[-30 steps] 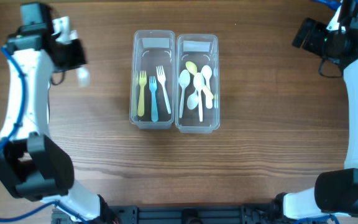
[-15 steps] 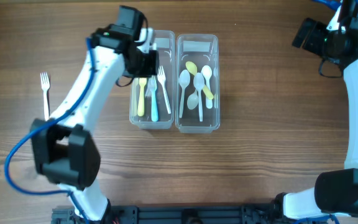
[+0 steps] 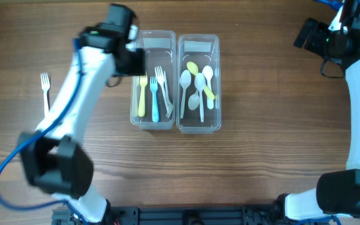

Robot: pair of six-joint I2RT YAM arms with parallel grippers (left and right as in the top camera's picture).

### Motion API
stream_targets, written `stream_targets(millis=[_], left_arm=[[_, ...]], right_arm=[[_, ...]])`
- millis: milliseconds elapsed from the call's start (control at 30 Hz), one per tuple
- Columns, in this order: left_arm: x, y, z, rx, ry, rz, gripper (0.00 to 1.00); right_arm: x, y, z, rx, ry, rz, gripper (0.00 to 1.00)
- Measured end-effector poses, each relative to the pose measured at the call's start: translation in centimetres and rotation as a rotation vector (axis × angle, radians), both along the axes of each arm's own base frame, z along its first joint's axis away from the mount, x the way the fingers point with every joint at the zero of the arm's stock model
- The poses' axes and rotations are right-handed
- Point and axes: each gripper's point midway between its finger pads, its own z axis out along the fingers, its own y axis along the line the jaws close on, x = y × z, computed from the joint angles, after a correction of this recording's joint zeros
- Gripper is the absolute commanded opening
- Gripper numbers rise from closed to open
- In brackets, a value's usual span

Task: Pack container
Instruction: 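Reach the left gripper to the last white fork and grasp it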

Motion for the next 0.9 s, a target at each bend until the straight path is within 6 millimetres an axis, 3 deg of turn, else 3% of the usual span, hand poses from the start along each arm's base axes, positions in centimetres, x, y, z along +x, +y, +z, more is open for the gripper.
stream_targets(millis=[33,67,100,167,233,400,633,900], left_arm=[[0.0,2.1,1.3,0.042,-0.029,0.045,0.59],[-0.2,6.7,3.4,0.132,-0.073,0.148,0.58],[-0.3,8.6,3.9,0.164,-0.082,0.191,0.58],[-0.8,11.3,4.0,0.204,-0.066,0.253,0.59],[-1.1,16.5,4.1,0.246,-0.066,0.38,0.6],[-1.8,24.2,4.1,0.256,-0.083,0.53,0.56],[-1.8,27.8,-0.3,0.19,0.008,0.495,0.57],[-0.5,28.0,-8.4,0.14,0.134,0.373,0.58]], right_arm=[[0.0,0.0,0.0,0.0,0.0,0.0,1.0],[0.0,0.0,0.0,0.0,0.0,0.0,1.0],[0.0,0.0,0.0,0.0,0.0,0.0,1.0],[0.0,0.0,0.0,0.0,0.0,-0.001,1.0],[0.0,0.0,0.0,0.0,0.0,0.0,1.0],[0.0,0.0,0.0,0.0,0.0,0.0,1.0],[0.0,0.0,0.0,0.0,0.0,0.0,1.0],[0.0,0.0,0.0,0.0,0.0,0.0,1.0]])
